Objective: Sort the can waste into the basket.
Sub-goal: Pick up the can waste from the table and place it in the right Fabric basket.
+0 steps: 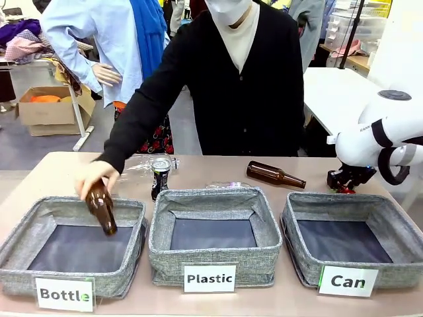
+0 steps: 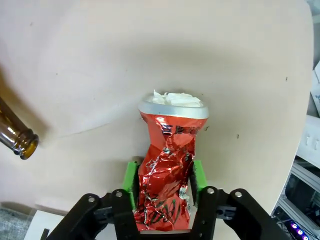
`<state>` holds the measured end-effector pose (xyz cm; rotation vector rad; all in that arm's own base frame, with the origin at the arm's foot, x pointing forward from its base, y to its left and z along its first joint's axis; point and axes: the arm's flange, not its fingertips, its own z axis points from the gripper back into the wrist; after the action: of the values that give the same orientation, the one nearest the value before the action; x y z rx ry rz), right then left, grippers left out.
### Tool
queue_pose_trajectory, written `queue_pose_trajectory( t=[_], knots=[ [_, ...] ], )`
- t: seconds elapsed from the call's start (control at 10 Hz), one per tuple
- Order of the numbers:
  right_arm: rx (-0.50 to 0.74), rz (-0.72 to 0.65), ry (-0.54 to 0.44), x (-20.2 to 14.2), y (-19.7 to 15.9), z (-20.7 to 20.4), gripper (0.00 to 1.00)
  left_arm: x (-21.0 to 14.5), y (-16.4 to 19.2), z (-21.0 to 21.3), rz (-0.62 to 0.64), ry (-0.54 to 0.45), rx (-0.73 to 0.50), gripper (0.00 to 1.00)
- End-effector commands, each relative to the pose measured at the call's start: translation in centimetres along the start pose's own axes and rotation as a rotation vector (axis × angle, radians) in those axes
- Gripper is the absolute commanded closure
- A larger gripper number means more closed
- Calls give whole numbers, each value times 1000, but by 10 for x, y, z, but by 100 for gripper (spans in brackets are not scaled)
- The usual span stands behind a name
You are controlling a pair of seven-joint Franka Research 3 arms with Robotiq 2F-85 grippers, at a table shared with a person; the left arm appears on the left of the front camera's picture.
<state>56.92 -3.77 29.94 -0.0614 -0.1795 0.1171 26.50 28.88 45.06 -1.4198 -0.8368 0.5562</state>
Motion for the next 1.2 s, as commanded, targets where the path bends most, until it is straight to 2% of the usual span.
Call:
queue_pose_trajectory(
  t=[0.0,0.1,0.2,0.7,0.9,1.0,1.1],
  knots=[
    [8,-13,5,7,0,1,100,27,-34,24,3,-42,-53,0],
    [11,-17,1,7,1,1,96,25,-37,28,29,-20,-13,0],
    [11,-19,3,6,1,0,100,18,-35,29,22,-9,29,0],
    [1,-37,-28,-1,-3,13,100,7,-34,21,18,-18,39,0],
    [34,-63,-153,-21,-9,66,100,-2,-20,2,16,-24,64,0],
    [49,-51,-150,-37,-11,102,100,-14,-10,-12,37,28,50,0],
    [141,8,-114,-60,-8,134,100,-27,4,-26,39,86,34,0]
  ],
)
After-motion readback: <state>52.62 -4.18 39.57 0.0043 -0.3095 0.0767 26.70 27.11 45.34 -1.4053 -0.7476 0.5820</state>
